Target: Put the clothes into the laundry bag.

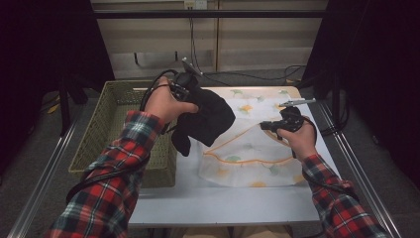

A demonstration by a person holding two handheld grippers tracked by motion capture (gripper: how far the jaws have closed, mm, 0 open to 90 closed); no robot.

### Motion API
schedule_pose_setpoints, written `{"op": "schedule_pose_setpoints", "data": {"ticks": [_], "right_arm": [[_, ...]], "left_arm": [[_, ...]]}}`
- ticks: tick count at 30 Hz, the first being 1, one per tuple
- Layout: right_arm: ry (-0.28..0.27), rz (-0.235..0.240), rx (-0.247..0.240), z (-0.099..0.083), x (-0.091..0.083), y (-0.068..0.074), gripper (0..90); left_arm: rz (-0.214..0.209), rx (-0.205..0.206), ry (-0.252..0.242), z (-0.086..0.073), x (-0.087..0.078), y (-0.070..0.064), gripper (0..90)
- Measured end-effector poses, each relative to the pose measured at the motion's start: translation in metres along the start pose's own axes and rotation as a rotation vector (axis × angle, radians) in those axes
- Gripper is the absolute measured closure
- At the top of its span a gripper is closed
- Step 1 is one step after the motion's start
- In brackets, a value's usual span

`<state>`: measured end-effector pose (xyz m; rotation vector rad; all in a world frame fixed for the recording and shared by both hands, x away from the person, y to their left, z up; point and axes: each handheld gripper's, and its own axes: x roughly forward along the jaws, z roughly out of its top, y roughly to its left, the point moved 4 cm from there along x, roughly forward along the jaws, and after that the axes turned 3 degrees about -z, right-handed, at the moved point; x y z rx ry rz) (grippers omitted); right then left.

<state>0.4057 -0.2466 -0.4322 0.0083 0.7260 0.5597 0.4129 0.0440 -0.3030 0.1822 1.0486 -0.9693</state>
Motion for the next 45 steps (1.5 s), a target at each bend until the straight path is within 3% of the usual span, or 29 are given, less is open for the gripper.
{"op": "schedule_pose_setpoints", "data": {"ticks": [11, 14, 45], "right_arm": [[0.016, -0.016, 0.009, 0.006, 0.006, 0.003, 89.8], [0.024, -0.023, 0.000, 0.007, 0.008, 0.004, 89.8], [0.048, -0.030, -0.003, 0.010, 0.022, 0.016, 89.7]], "left_arm": [[-0.027, 0.041, 0.007, -0.004, 0.016, -0.011, 66.5], [-0.039, 0.069, 0.019, -0.007, 0.021, -0.016, 66.4], [-0.151, 0.158, 0.053, -0.022, 0.074, -0.050, 66.1]]}}
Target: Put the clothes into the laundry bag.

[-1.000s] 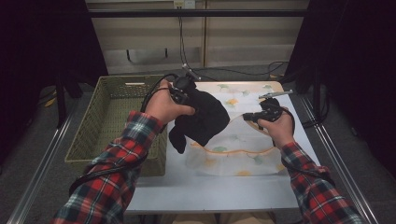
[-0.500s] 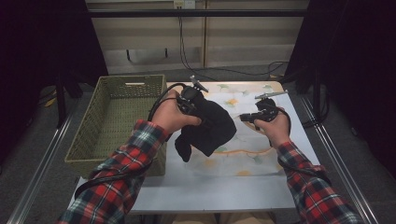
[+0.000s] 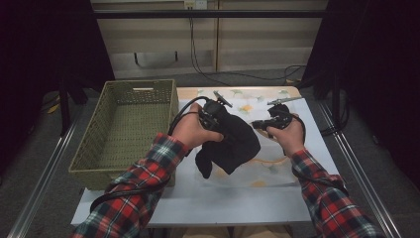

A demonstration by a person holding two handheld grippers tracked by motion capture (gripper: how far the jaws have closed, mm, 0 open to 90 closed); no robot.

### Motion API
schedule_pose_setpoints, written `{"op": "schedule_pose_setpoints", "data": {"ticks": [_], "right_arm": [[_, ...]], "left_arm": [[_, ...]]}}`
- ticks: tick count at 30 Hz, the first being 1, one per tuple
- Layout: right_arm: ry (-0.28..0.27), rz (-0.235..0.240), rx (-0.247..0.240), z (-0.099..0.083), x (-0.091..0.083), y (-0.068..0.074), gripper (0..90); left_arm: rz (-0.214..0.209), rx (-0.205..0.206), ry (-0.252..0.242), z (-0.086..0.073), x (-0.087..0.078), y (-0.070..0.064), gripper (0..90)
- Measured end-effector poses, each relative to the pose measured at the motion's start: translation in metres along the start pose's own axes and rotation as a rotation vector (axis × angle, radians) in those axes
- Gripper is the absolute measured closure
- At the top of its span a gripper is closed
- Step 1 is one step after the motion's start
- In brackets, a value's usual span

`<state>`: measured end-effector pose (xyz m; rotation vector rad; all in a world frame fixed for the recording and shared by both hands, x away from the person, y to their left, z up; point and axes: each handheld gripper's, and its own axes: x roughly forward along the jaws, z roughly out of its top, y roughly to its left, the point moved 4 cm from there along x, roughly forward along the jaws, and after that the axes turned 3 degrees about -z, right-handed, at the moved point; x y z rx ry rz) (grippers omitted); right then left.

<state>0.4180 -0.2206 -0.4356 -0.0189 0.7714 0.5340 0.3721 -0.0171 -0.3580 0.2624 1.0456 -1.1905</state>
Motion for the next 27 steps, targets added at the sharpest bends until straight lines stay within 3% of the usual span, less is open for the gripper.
{"op": "schedule_pose_setpoints", "data": {"ticks": [18, 27], "right_arm": [[-0.009, -0.002, 0.004, 0.000, -0.001, 0.001, 89.7], [-0.002, -0.003, 0.005, -0.001, 0.000, 0.001, 89.8]], "left_arm": [[-0.039, 0.054, 0.023, -0.004, 0.037, -0.011, 65.9], [-0.040, 0.076, 0.037, -0.006, 0.045, -0.014, 65.9]]}}
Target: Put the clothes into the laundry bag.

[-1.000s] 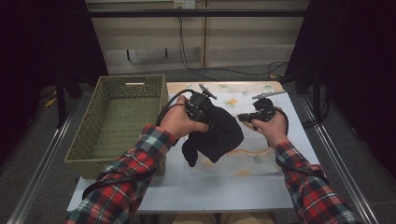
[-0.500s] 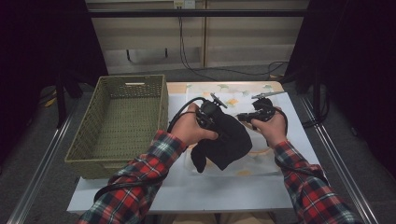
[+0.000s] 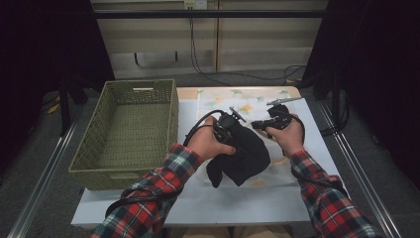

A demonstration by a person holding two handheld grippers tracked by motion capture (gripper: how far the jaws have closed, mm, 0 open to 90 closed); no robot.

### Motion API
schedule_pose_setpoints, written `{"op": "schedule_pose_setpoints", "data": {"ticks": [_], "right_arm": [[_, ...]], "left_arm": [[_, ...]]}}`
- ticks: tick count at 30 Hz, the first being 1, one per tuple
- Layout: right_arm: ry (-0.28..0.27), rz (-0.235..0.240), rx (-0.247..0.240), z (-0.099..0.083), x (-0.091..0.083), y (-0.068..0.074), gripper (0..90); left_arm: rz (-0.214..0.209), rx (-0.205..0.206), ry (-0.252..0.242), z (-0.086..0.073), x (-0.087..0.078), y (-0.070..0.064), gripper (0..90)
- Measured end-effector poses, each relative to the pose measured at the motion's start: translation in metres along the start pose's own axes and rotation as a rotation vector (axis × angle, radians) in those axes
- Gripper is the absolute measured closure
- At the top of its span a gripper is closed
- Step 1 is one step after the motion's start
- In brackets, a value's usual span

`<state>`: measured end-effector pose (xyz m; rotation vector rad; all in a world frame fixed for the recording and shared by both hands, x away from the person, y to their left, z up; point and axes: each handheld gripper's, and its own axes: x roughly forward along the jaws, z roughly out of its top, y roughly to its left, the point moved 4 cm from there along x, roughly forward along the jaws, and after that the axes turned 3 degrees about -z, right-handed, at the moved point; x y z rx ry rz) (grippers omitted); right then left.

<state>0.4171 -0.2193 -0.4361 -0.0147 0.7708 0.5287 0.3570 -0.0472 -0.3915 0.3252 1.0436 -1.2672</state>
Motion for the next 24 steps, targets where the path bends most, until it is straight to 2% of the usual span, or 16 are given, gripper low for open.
{"op": "schedule_pose_setpoints", "data": {"ticks": [9, 14, 17, 24], "right_arm": [[-0.001, 0.001, 0.010, 0.001, 0.000, 0.001, 89.8], [-0.002, 0.000, 0.005, 0.003, 0.000, 0.002, 89.8], [-0.007, -0.003, 0.000, 0.004, 0.000, 0.002, 89.8], [-0.010, 0.000, 0.004, 0.007, -0.002, 0.003, 89.8]], "left_arm": [[-0.016, 0.010, -0.003, 0.000, 0.003, -0.003, 65.8], [-0.015, 0.032, 0.002, 0.000, 0.008, -0.007, 65.8], [-0.024, 0.011, -0.008, 0.000, 0.009, -0.007, 65.6], [-0.030, 0.022, -0.003, -0.001, 0.016, -0.009, 65.6]]}}
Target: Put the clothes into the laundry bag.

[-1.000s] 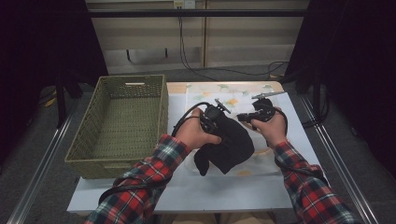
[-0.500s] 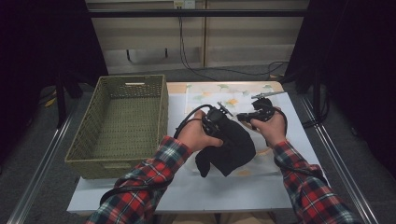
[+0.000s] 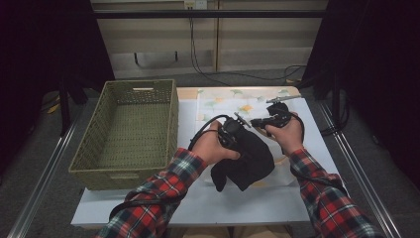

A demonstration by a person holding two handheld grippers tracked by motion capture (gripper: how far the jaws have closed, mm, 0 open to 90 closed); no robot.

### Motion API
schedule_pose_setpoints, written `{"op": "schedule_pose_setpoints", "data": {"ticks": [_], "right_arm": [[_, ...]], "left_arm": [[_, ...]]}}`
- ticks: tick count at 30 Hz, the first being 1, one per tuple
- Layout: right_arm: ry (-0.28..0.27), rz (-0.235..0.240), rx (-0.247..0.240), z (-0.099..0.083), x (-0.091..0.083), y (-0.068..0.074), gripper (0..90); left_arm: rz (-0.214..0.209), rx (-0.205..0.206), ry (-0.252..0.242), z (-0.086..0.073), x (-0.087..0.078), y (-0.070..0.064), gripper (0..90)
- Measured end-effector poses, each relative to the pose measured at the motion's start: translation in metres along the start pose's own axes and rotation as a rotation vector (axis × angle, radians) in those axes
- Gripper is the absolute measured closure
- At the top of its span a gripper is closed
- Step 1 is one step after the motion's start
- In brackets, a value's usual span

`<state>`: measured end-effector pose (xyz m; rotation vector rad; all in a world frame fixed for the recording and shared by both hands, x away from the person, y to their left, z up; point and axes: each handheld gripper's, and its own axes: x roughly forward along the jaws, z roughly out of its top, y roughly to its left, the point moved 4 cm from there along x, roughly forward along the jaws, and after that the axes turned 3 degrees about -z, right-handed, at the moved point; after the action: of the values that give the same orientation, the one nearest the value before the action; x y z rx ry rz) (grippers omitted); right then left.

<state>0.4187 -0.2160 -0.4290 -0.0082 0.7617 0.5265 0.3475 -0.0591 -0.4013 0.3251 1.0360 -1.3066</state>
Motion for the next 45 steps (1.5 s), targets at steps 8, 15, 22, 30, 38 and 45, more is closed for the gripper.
{"op": "schedule_pose_setpoints", "data": {"ticks": [8, 15, 22, 30, 38, 45], "right_arm": [[-0.013, 0.008, 0.005, 0.002, -0.002, 0.002, 89.8], [-0.018, 0.018, 0.000, 0.002, -0.005, 0.003, 89.7], [-0.028, 0.022, 0.004, 0.002, -0.007, 0.003, 89.8], [-0.031, 0.028, 0.000, 0.003, -0.010, 0.003, 89.8], [-0.033, 0.036, -0.002, 0.003, -0.010, 0.006, 89.7], [-0.038, 0.041, 0.000, 0.001, -0.013, 0.007, 89.8]], "left_arm": [[-0.015, 0.046, 0.014, 0.002, 0.012, -0.001, 65.1], [0.016, 0.055, 0.017, 0.000, 0.019, 0.007, 64.4], [0.039, 0.038, 0.031, -0.004, 0.024, 0.019, 63.4], [0.048, 0.010, 0.046, -0.011, 0.029, 0.027, 62.9], [0.075, 0.026, 0.047, -0.005, 0.031, 0.027, 62.9], [0.127, -0.005, 0.008, -0.004, 0.030, 0.035, 61.9]]}}
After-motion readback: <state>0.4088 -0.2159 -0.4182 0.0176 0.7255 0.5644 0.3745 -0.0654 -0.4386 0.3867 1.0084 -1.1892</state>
